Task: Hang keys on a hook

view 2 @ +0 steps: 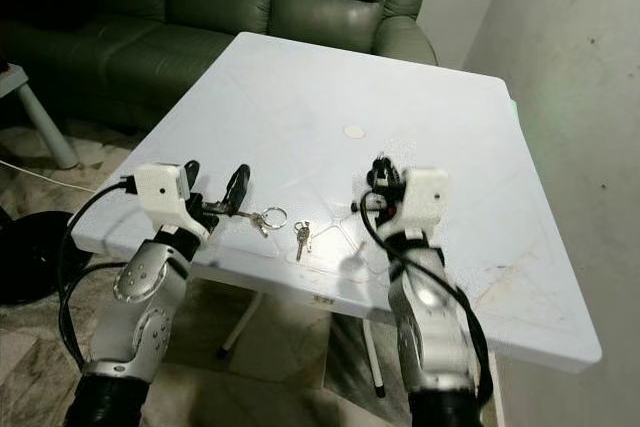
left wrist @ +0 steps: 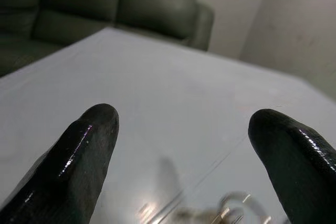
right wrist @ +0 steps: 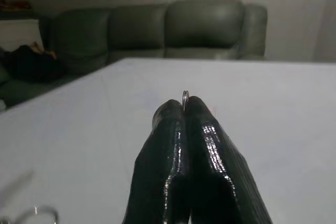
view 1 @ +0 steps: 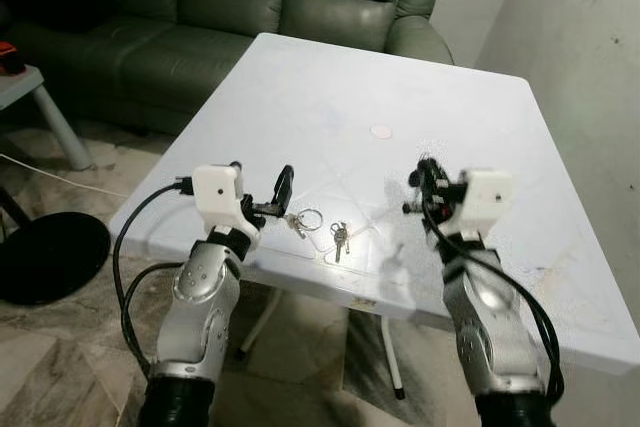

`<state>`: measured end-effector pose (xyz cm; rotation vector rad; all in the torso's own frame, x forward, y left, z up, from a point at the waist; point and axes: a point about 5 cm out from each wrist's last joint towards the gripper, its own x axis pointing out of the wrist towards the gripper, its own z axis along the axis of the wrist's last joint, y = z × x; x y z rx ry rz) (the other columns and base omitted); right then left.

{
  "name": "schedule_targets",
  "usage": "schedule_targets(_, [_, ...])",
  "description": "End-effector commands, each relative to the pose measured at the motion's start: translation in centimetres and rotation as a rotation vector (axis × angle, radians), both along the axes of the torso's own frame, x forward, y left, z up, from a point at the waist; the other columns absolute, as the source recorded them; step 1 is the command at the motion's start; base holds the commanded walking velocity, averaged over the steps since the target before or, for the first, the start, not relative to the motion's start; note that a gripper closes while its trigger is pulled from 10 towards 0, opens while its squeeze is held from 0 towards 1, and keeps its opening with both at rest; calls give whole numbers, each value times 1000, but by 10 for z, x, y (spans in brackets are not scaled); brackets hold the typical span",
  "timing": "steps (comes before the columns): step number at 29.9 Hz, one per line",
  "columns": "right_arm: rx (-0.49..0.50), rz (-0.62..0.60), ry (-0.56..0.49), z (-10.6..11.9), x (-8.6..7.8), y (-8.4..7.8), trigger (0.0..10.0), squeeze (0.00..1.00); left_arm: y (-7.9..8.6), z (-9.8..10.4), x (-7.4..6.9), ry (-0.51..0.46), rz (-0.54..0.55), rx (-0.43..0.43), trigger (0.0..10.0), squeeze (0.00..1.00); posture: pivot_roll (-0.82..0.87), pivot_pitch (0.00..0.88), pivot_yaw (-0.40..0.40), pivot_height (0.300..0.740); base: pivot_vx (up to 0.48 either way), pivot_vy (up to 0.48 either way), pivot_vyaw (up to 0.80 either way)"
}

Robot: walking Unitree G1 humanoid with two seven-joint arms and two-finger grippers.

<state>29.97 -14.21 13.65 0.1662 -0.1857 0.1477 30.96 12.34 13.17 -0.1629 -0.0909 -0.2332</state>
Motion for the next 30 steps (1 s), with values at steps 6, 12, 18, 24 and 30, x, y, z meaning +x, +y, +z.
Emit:
schedule_targets(6, [-53, -61, 50, -20, -4, -14, 10000, 0, 13, -4, 3, 25, 102, -45, 10000, 0, 101, 0, -68, 740, 0, 0, 0])
schedule_targets(12, [-51, -64, 20, -21, -2, -14, 10000, 0, 17, -11, 12, 32, 83, -3, 10000, 0, 99, 0, -62, 740, 0, 0, 0])
schedule_targets(18, [-106, -97, 68, -35, -6, -25, 10000, 0, 26, -17, 14, 51, 99, 12, 10000, 0, 88, 0, -52, 740, 0, 0, 0])
schedule_targets(24, [-142, -119, 127, -44, -4, -31, 10000, 0, 22, -21, 14, 52, 87, 13, 10000, 0, 84, 0, -50, 740, 0, 0, -216])
schedule_targets(30, [-136, -101, 119, -40, 4, -25, 10000, 0, 20, -23, 16, 63, 75, 17, 10000, 0, 87, 0, -55, 740, 0, 0, -771])
